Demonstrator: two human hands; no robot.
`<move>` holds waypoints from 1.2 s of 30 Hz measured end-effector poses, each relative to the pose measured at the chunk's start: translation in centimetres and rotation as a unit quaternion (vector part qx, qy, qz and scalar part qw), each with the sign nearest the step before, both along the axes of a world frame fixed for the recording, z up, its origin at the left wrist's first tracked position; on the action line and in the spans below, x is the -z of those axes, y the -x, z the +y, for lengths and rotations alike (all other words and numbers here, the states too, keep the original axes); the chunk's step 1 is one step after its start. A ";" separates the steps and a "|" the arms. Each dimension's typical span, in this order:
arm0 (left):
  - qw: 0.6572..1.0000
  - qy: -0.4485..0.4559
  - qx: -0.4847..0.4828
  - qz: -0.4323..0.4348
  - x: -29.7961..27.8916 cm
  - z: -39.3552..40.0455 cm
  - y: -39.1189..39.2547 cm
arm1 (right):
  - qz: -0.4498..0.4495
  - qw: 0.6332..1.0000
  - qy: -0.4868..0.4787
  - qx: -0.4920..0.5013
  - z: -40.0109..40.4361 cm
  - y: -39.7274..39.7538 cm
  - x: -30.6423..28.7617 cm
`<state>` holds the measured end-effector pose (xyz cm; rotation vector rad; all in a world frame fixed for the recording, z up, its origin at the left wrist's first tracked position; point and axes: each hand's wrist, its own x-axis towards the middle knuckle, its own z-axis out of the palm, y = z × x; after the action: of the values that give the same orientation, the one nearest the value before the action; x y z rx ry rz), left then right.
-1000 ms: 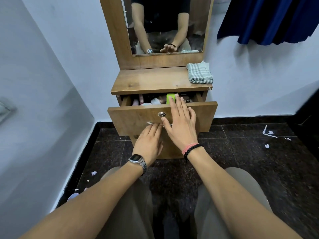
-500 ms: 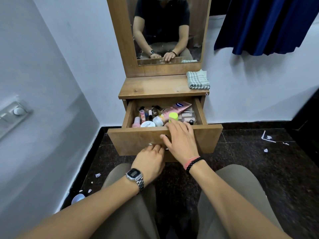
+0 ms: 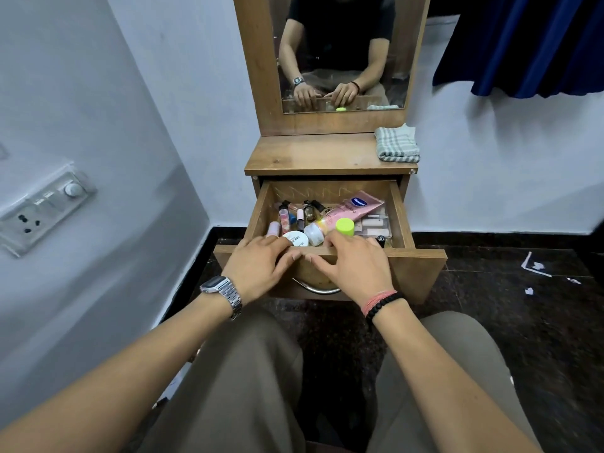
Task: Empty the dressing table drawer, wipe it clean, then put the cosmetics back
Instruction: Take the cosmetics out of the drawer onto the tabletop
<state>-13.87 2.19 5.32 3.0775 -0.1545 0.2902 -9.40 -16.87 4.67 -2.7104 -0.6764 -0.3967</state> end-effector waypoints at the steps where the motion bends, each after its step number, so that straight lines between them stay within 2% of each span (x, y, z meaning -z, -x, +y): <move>1: 1.000 -0.003 0.006 -0.002 0.1 0.1 0.1 | 0.005 1.000 0.000 -0.002 0.0 0.0 -0.1; 9: 0.995 -0.041 0.089 -0.034 0.3 0.5 0.6 | 0.025 0.999 0.031 -0.038 -0.3 0.4 -1.1; 14: 0.991 -0.032 0.116 -0.054 0.8 1.1 0.2 | 0.001 0.999 0.039 -0.033 -0.3 0.4 -0.5; 21: 0.985 -0.044 0.121 -0.116 0.6 0.9 0.4 | 0.002 1.000 -0.011 -0.029 -0.2 0.4 0.3; 29: 0.987 -0.030 0.095 -0.127 0.3 0.5 0.6 | -0.014 1.000 -0.008 -0.007 0.3 0.7 0.4; 33: 0.996 -0.007 0.041 -0.078 0.2 0.1 0.2 | -0.062 0.997 -0.006 0.046 0.7 1.3 0.6; 36: 0.994 0.085 0.029 0.068 -1.2 0.7 -1.8 | -0.078 0.995 -0.019 0.064 1.1 1.3 0.3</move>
<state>-12.12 2.85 6.54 2.9054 -0.2011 0.0855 -10.65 -15.77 4.36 -2.7150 -0.5306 -0.6526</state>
